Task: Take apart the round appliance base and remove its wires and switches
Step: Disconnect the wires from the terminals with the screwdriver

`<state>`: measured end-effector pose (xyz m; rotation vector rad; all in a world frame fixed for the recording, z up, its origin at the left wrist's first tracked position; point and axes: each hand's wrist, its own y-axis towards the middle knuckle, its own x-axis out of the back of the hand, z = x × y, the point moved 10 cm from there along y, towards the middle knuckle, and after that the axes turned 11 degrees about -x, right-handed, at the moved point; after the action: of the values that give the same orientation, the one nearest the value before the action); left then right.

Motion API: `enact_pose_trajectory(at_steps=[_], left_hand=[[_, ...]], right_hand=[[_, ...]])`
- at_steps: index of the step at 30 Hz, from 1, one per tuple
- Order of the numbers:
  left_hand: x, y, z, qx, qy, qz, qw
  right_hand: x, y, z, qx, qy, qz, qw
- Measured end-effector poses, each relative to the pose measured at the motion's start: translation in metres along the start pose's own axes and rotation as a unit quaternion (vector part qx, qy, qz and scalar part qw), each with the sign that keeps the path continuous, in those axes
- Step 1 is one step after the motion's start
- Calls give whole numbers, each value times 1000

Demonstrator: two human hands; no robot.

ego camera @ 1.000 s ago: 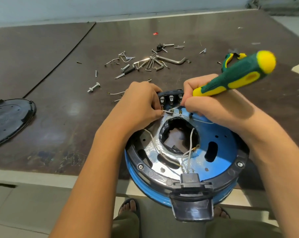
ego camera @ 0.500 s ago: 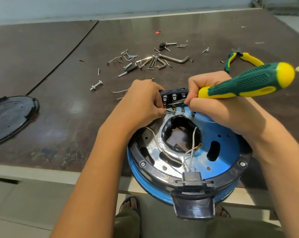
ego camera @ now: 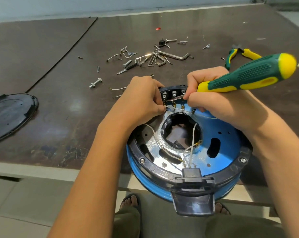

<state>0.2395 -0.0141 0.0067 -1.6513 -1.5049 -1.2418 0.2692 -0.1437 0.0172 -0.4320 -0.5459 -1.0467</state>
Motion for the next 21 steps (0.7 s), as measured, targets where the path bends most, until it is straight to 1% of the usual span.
enact_pose_trajectory(at_steps=[3, 8, 15, 17, 21], left_hand=[[0, 0, 1, -3, -2, 1, 1000], [2, -1, -1, -4, -5, -7, 1000], [2, -2, -3, -18, -11, -14, 1000], [3, -1, -3, -18, -11, -16, 1000], [3, -1, -3, -22, -8, -16, 1000]], right_hand=[[2, -10, 7, 19, 74, -9, 997], [2, -7, 4, -3, 102, -9, 995], [4, 0, -2, -24, 176, -20, 984], [5, 1, -6, -36, 169, -27, 985], [-6, 6, -5, -42, 100, -19, 994]])
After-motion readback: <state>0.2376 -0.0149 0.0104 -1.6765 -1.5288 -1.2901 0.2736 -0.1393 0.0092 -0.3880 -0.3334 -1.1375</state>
